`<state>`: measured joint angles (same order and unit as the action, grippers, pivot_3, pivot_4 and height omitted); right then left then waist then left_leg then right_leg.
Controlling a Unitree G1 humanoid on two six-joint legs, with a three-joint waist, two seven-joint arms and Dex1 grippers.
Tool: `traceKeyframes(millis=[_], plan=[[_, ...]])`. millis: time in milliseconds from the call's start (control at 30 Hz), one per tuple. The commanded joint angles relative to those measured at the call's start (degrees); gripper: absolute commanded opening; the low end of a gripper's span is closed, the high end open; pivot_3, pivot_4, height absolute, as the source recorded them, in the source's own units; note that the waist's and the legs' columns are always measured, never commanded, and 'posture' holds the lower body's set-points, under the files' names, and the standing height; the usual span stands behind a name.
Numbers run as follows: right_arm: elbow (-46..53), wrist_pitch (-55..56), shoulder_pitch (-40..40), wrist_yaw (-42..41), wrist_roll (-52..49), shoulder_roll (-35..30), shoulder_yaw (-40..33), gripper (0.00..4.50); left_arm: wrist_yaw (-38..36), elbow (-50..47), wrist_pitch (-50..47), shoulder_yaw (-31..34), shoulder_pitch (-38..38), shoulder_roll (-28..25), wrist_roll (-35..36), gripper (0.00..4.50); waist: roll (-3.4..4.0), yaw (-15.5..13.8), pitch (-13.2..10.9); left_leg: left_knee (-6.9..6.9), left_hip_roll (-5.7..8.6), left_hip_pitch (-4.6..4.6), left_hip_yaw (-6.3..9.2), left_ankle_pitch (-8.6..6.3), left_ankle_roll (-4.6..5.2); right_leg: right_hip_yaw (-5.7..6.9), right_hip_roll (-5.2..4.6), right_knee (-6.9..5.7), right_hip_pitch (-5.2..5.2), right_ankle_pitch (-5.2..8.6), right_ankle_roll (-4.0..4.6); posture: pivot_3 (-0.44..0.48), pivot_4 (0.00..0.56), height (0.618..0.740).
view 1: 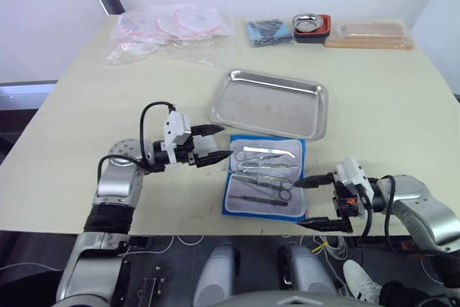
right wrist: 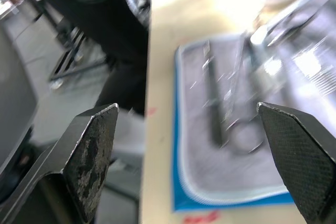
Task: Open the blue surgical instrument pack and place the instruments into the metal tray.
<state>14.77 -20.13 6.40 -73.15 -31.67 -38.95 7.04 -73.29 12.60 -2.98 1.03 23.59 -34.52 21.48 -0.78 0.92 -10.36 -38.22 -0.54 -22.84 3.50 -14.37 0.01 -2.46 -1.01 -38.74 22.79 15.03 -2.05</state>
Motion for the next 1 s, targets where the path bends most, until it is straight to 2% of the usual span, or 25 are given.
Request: traceKeyframes(millis=[33, 133, 300, 467, 667, 1000], plan=[[-0.27, 3.41, 1.54, 0.67, 0.10, 1.40, -1.99, 4.43, -1.39, -3.18, 0.67, 1.52, -0.75, -2.22, 1.12, 3.78, 0.00, -0.02, -0.01, 0.01, 0.00, 0.00, 0.00, 0.00, 0.00, 0.01, 0.01, 0.00, 0.00, 0.00, 0.00, 0.000, 0.150, 0.740], [-3.14, 7.66, 2.96, 0.75, 1.74, 3.31, -2.33, 4.50, -1.87, -6.35, -0.82, 2.66, -1.42, -3.81, 2.79, 4.49, 0.00, -0.02, -0.03, 0.02, -0.01, 0.02, -0.01, 0.00, 0.00, 0.02, 0.03, 0.00, 0.00, 0.02, 0.00, 0.000, 0.150, 0.740], [-8.33, 15.18, 5.31, 0.43, 5.62, 5.55, -1.65, 4.50, -2.17, -13.37, -3.86, 3.91, -4.09, -5.91, 6.20, 4.49, -0.01, -0.03, -0.05, 0.00, -0.01, 0.02, -0.06, 0.00, 0.00, -0.03, 0.00, 0.00, 0.00, 0.01, 0.00, 0.000, 0.150, 0.740], [-13.69, 21.89, 7.33, 0.47, 9.65, 7.96, -0.16, 4.50, -5.56, -24.54, -8.69, 5.52, -9.73, -12.05, 10.93, 4.49, 0.00, 0.22, -0.09, 0.08, -0.05, 0.05, -0.09, 0.00, 0.00, -0.05, 0.02, 0.00, 0.02, 0.01, 0.02, 0.000, 0.150, 0.740], [-17.05, 24.29, 8.77, -0.25, 10.36, 9.13, 0.12, 4.50, -8.54, -31.86, -12.88, 7.27, -12.60, -17.79, 15.18, 4.49, 0.02, 0.03, -0.18, 0.04, -0.04, 0.09, -0.13, 0.00, 0.00, -0.07, 0.02, -0.02, 0.01, 0.02, 0.02, 0.000, 0.150, 0.740], [-23.11, 29.32, 11.12, 0.56, 12.82, 12.38, 1.13, 4.50, -7.57, -35.42, -16.20, 7.70, -12.15, -19.29, 18.72, 4.49, 0.11, 0.10, -0.24, 0.04, -0.06, 0.11, -0.15, 0.00, 0.00, -0.08, 0.08, -0.03, 0.01, 0.02, 0.03, 0.000, 0.150, 0.740]])
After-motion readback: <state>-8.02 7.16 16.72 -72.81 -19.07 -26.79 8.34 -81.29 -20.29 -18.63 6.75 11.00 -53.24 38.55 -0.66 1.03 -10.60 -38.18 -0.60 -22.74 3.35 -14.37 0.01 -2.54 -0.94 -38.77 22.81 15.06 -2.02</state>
